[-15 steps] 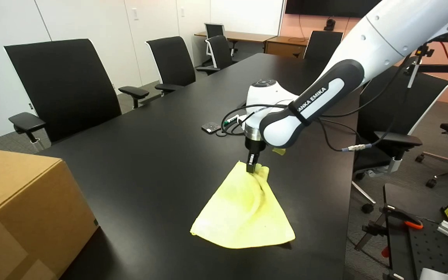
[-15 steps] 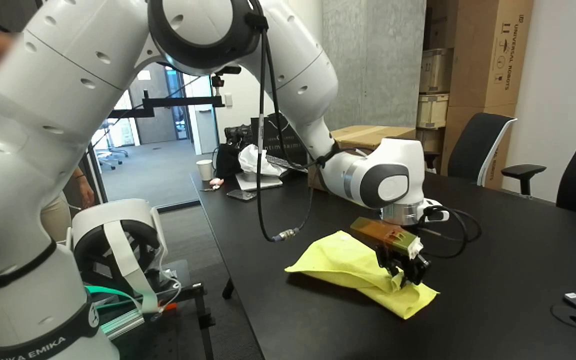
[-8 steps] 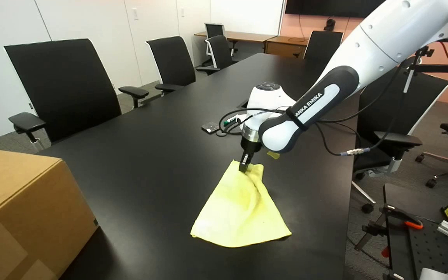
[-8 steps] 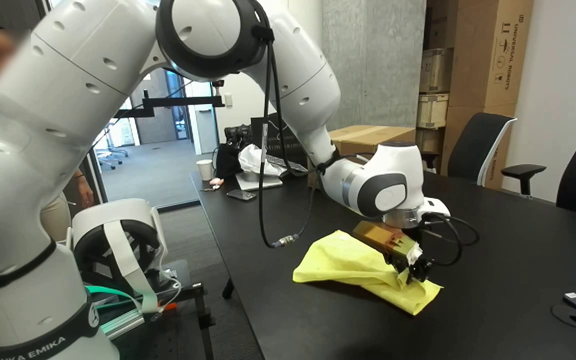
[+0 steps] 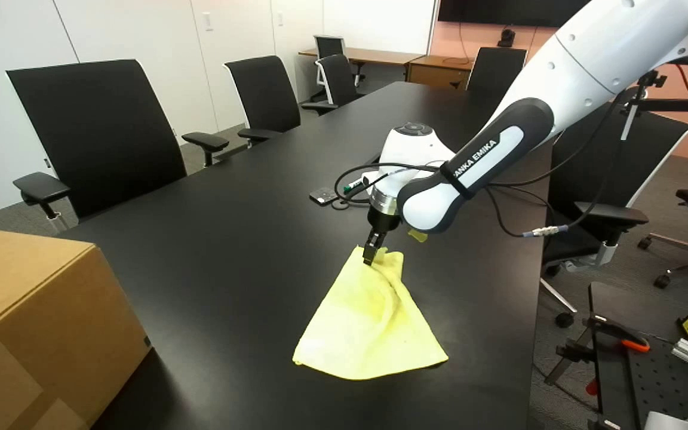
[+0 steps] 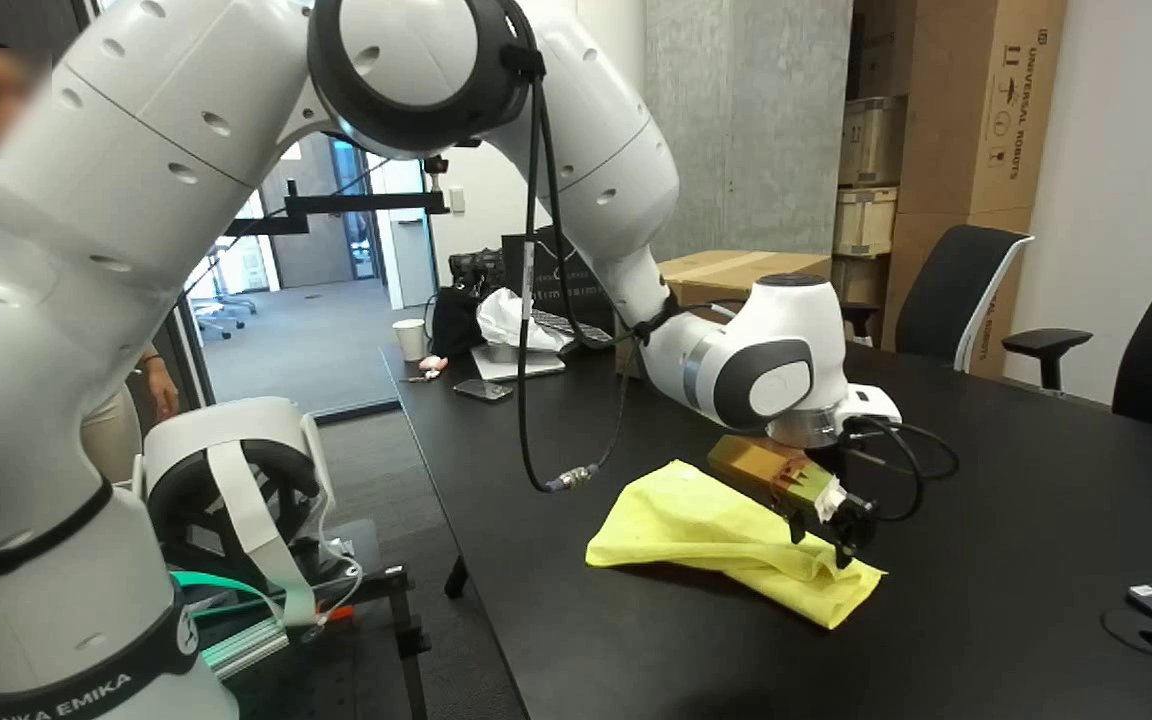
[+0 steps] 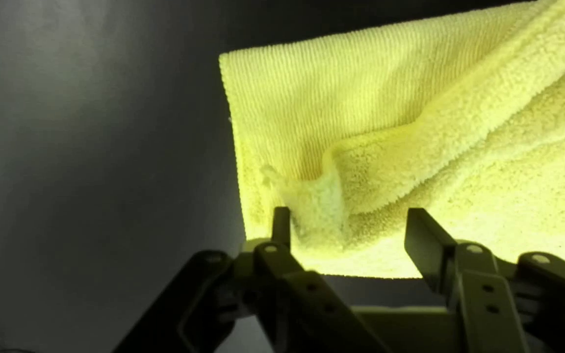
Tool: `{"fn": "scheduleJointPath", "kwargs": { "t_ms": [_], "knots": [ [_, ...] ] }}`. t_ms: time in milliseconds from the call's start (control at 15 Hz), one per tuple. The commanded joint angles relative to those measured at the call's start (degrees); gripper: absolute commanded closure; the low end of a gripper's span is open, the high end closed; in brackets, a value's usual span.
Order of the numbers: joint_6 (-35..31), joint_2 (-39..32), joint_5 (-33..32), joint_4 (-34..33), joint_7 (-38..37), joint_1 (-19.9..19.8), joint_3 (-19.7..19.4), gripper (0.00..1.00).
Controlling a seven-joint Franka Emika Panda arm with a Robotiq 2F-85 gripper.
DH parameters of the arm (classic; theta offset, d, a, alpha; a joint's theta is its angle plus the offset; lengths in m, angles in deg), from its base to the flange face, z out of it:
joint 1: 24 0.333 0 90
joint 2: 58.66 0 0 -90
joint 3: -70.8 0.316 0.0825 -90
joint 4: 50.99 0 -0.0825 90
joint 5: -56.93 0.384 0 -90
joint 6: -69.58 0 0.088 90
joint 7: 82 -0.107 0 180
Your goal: Fold the towel in half
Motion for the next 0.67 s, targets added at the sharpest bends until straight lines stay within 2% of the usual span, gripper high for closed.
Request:
{"fn": "scheduleJointPath", "kwargs": {
  "t_ms": [0, 67, 133, 467, 600],
  "knots": [
    [-1.22, 4.53, -0.68, 3.92, -0.85, 1.06, -0.21, 0.06],
    [-0.96, 5.93, -0.89, 5.13, -0.73, 1.38, -0.18, 0.01],
    [-0.23, 7.47, -1.07, 6.52, -0.75, 1.76, -0.19, 0.00],
    [1.47, 15.31, -3.22, 16.97, -3.17, 5.23, -1.60, 0.00],
    [1.58, 17.59, -3.15, 21.21, -4.21, 6.10, -0.97, 0.00]
  ]
}}
